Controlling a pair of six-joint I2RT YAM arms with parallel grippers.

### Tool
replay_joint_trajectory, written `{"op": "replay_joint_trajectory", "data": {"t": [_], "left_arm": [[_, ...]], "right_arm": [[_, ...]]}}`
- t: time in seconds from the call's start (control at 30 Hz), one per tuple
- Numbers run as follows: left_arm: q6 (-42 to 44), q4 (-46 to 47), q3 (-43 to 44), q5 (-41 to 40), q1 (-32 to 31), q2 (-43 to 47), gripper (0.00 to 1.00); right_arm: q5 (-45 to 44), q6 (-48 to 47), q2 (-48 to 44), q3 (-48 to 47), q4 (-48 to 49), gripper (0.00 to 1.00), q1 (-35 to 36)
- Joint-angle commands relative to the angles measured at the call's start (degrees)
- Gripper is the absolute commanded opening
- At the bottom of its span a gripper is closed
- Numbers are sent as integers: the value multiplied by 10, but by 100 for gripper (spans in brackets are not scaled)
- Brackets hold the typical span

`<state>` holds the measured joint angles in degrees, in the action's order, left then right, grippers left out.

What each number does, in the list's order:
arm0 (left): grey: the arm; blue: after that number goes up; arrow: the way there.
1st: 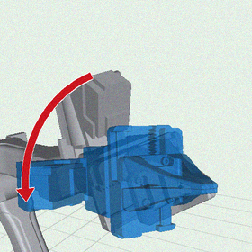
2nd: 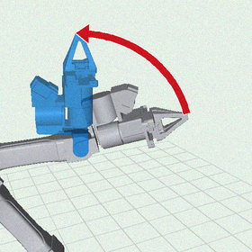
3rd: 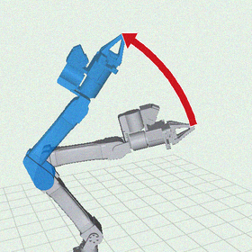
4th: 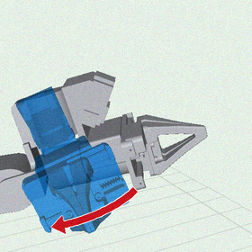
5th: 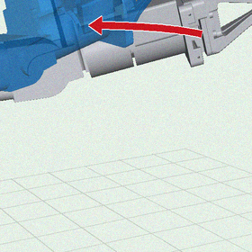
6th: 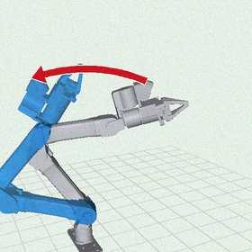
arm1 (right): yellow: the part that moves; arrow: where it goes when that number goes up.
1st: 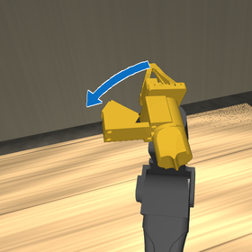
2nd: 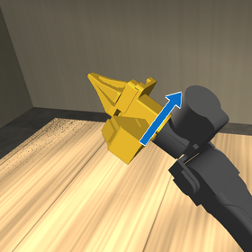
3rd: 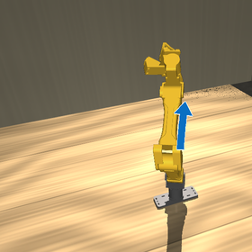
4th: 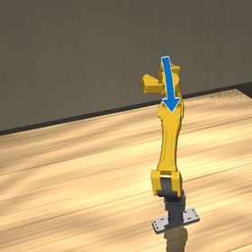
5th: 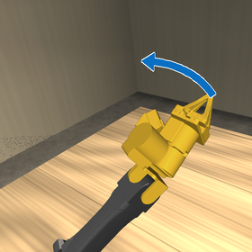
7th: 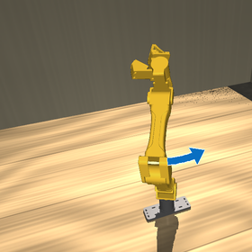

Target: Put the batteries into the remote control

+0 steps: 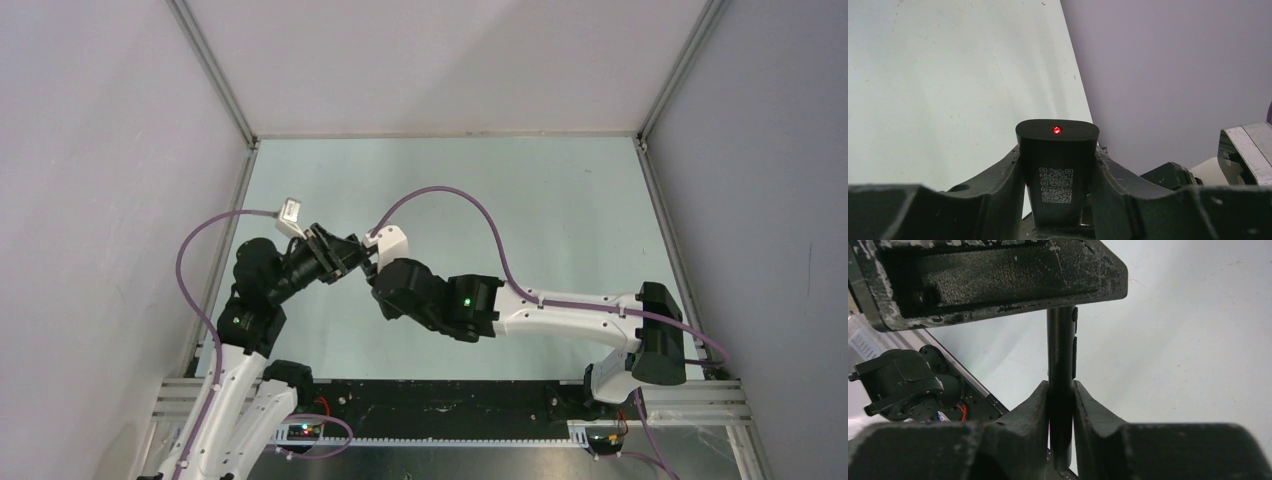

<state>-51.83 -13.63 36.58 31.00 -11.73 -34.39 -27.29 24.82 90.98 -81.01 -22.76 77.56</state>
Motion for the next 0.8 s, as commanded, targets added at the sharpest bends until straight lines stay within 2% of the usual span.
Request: {"op": "replay_joint_trajectory", "data": {"t": [0.0,0.03,0.07,0.1,0.23,0.33,0.5,0.63,0.77], "left_arm": [[33,9,8,15,-5,4,17],[34,10,10,17,-5,4,15],[37,9,11,19,-5,3,14],[39,10,13,22,-4,3,14],[57,10,29,43,-5,3,14],[79,9,48,66,-5,7,14],[109,10,83,124,-5,15,14],[120,10,119,165,-4,24,15],[123,10,145,191,-5,34,15]], "right_arm": [[17,12,-33,1,37,35,-3],[22,14,-39,5,45,50,-4],[34,15,-49,12,48,56,-5],[40,15,-55,16,55,68,-6],[94,6,-90,27,57,84,-11],[157,-5,-127,39,59,88,-21],[287,-24,-193,89,126,90,-43],[349,-14,-226,150,196,90,-63],[394,-8,-226,163,252,91,-74]]}}
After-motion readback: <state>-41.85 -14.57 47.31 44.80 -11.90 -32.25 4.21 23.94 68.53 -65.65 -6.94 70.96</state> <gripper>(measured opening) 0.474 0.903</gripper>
